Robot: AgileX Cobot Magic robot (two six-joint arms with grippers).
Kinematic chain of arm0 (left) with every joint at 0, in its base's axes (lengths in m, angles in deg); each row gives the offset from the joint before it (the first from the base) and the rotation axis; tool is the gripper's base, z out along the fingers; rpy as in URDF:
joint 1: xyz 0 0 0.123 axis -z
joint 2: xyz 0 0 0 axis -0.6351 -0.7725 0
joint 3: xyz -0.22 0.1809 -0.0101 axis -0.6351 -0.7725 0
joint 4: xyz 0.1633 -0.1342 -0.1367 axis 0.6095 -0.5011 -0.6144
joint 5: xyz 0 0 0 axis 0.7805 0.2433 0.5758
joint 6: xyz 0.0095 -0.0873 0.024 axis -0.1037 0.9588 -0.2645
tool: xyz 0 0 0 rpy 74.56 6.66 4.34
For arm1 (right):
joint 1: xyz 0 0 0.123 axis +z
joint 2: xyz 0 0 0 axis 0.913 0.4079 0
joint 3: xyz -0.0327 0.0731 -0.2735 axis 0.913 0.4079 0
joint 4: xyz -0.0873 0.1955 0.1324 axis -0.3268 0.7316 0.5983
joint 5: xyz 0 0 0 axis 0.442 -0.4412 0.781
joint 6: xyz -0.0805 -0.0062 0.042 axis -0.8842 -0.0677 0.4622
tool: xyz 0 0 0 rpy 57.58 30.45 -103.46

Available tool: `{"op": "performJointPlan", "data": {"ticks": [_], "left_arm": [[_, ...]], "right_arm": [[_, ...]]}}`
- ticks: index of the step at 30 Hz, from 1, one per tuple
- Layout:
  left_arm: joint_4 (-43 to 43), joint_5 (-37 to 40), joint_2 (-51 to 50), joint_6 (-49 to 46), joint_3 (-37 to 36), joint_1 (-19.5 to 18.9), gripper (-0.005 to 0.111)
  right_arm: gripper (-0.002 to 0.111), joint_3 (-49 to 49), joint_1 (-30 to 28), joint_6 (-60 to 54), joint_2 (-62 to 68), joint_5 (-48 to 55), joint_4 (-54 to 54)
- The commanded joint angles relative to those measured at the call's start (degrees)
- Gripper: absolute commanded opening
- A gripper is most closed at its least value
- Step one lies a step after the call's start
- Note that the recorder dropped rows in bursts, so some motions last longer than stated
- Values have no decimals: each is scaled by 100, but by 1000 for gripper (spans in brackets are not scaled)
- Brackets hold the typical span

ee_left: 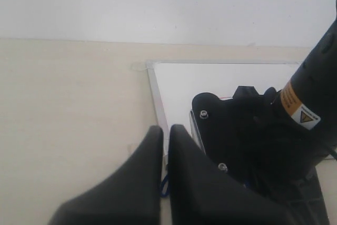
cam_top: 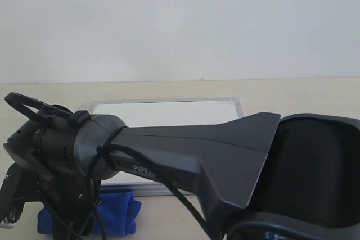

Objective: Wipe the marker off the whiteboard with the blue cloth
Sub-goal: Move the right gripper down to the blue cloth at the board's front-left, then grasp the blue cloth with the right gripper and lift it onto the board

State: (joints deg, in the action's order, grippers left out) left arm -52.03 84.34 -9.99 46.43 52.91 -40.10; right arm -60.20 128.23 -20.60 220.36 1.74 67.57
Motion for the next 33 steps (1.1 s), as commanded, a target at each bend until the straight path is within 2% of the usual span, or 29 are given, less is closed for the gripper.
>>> {"op": "performJointPlan", "data": {"ticks": [1,9,19,28,30,33], "left_arm": [[3,-22,18,0,-19,13,4],[3,-22,18,0,-19,13,4],[3,-22,18,0,-19,13,4],[3,-22,18,0,-19,13,4],[3,-22,18,0,-19,13,4],[3,-22,18,0,-19,13,4]], "right_arm": [[40,-30,4,135,29,13,-9],[0,-30,4,147,29,63,-51],[0,-30,4,282,-351,285,-509],[0,-30,-10,1076,-1105,218,-1763],[0,-30,-100,1305,-1148,124,-2074],[0,-30,-425,1791,-1148,-57,-1988]]}}
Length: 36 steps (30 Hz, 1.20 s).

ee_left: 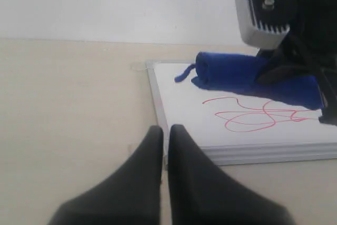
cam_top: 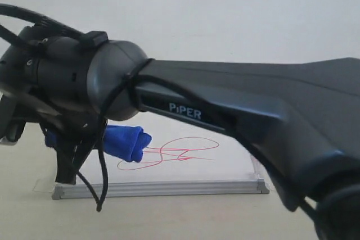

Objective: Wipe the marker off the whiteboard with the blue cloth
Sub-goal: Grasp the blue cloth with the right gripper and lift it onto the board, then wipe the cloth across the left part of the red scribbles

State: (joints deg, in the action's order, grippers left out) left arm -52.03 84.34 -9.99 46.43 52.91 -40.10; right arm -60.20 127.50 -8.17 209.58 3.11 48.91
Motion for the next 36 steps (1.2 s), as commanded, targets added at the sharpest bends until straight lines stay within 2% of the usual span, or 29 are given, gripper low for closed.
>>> {"op": "performJointPlan", "data": {"ticks": [1,9,14,17,22,27,36], "left_arm": [[3,-22,18,0,-19,13,4],[3,-22,18,0,-19,13,4],[3,-22,18,0,-19,13,4],[3,-22,18,0,-19,13,4],[3,-22,18,0,-19,13,4],[3,-22,18,0,-19,13,4],[3,-22,18,0,-19,13,4]], "right_arm": [[0,-30,-469,667,-69,-258,-16],[0,-30,-1634,1318,-69,-1448,2344],[0,-30,-1755,1290,62,-2582,3493],[0,-38,-1755,1275,273,-2864,3714],[0,-270,-1755,1275,771,-2803,3703],[0,-944,-1755,1275,1356,-2512,3764],[0,-1984,-1755,1288,2197,-1428,3651]]}}
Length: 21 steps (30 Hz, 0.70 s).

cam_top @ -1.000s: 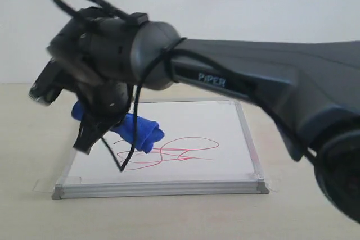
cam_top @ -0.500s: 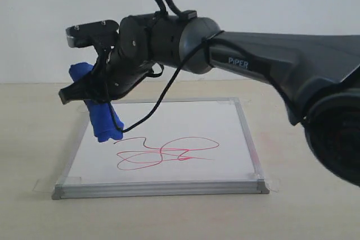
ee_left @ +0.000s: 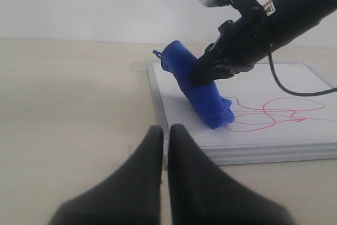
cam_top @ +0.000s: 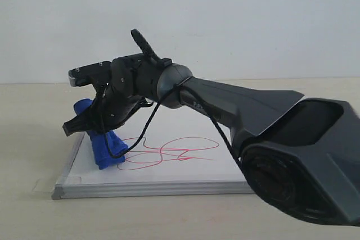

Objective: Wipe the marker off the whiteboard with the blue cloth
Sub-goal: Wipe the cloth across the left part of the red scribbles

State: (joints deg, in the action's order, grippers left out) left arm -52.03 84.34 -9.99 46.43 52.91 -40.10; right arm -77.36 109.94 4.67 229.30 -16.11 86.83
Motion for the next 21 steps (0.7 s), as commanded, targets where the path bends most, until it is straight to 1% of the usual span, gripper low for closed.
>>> {"op": "performJointPlan", "data": {"ticks": [1,5,7,12,14,17,19,21], "left_arm": [[3,-22,18,0,-19,13,4],[3,-22,18,0,-19,13,4],[3,-22,18,0,-19,13,4],[3,-22,18,0,-19,13,4],[3,-22,18,0,-19,13,4],[3,-22,18,0,-19,13,4],[3,-22,18,0,-19,13,4],[3,-22,18,0,-19,13,4]], "right_arm": [[0,-298,0,15,263,569,-203],[0,-314,-4,59,369,876,-454],[0,-314,-4,191,379,1111,-890],[0,-314,-4,790,379,1990,-2614],[0,-314,-4,790,379,2162,-2857],[0,-314,-4,780,379,1973,-2673],[0,-314,-4,680,379,1604,-2147],[0,-314,-4,319,379,1172,-1360]]}}
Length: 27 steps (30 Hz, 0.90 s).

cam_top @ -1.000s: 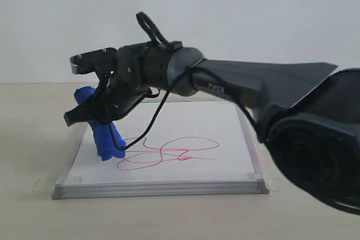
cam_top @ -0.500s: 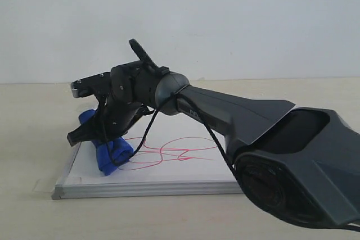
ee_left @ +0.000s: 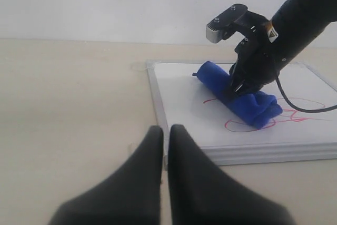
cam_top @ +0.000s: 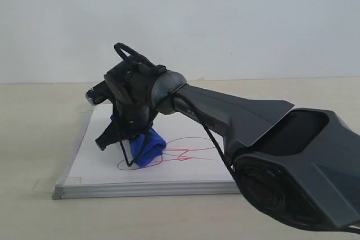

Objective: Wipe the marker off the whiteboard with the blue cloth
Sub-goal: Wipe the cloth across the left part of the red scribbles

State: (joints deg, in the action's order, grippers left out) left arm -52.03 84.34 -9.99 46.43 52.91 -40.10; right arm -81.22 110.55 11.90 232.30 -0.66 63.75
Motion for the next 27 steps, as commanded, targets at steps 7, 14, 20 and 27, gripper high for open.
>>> {"op": "performJointPlan", "data": {"ticks": [7,14,20,27], "left_arm": [[3,-22,18,0,-19,13,4],[3,-22,18,0,-19,13,4],[3,-22,18,0,-19,13,4],[3,-22,18,0,-19,13,4]], "right_arm": [[0,72,5,-1422,79,-780,2103],[0,72,-45,214,79,67,-678],[0,72,-63,525,79,-173,-552],[0,72,-1,-1731,79,-1252,2554]]}}
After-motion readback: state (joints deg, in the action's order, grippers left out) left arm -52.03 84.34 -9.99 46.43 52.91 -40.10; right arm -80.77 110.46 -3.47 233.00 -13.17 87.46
